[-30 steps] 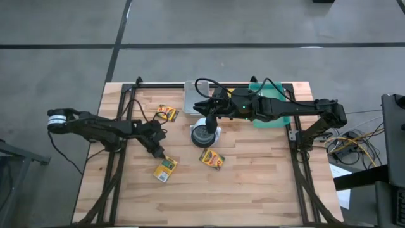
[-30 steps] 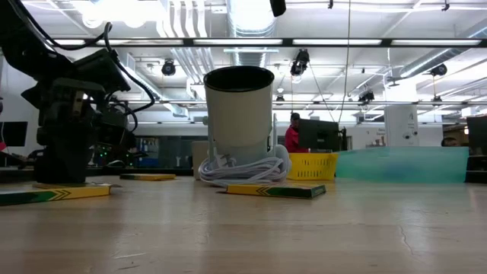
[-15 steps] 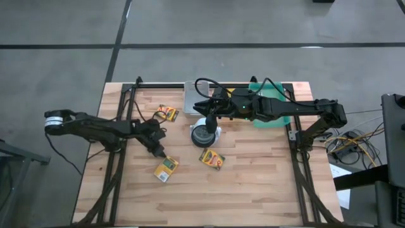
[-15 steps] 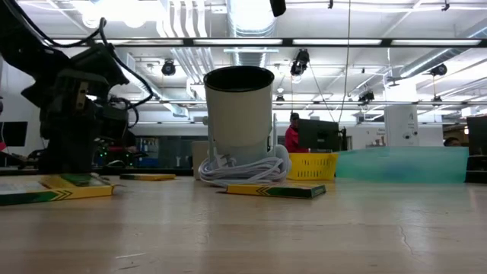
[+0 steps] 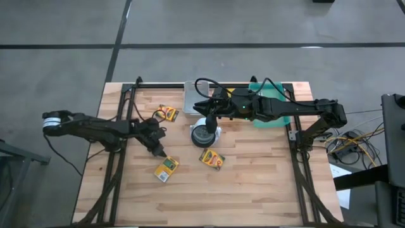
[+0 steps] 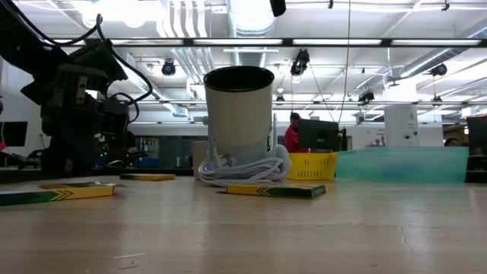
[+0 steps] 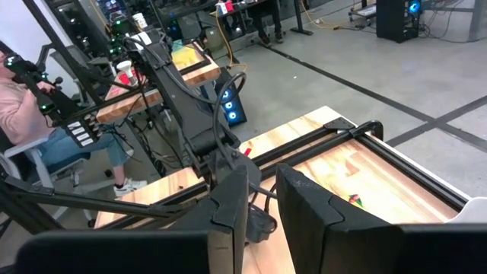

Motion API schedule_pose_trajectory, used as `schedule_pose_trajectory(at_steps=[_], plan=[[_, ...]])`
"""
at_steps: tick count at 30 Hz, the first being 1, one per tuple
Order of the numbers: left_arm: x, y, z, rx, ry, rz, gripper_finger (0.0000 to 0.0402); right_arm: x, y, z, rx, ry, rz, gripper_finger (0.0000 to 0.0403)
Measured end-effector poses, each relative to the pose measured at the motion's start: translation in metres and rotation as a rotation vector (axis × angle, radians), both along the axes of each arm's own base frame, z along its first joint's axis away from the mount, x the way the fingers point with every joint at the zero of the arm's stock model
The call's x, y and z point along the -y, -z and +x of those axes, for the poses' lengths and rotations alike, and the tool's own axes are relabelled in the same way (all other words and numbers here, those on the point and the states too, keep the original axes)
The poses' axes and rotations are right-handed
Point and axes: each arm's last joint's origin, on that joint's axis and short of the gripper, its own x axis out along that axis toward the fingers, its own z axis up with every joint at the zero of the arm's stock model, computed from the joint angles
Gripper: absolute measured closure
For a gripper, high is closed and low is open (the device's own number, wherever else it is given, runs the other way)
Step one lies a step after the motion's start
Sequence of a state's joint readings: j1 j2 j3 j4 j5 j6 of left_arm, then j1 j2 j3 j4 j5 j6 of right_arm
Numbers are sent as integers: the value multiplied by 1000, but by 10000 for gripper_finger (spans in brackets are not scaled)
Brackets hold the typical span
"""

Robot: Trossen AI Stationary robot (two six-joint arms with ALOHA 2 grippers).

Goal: Pick & Place School Supplies
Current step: Put the pack of crayon into the gray bin

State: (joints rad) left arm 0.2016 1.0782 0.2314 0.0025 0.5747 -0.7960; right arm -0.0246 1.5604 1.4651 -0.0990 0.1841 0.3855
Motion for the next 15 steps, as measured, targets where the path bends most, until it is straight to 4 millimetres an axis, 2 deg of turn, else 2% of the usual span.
schedule_pose_trajectory(at_steps=[11,15], plan=[[-5,1,6,-22,32,43,256,0,0,0,0,1,0,335],[-7,0,13,-20,42,51,232,0,0,0,0,0,0,335]])
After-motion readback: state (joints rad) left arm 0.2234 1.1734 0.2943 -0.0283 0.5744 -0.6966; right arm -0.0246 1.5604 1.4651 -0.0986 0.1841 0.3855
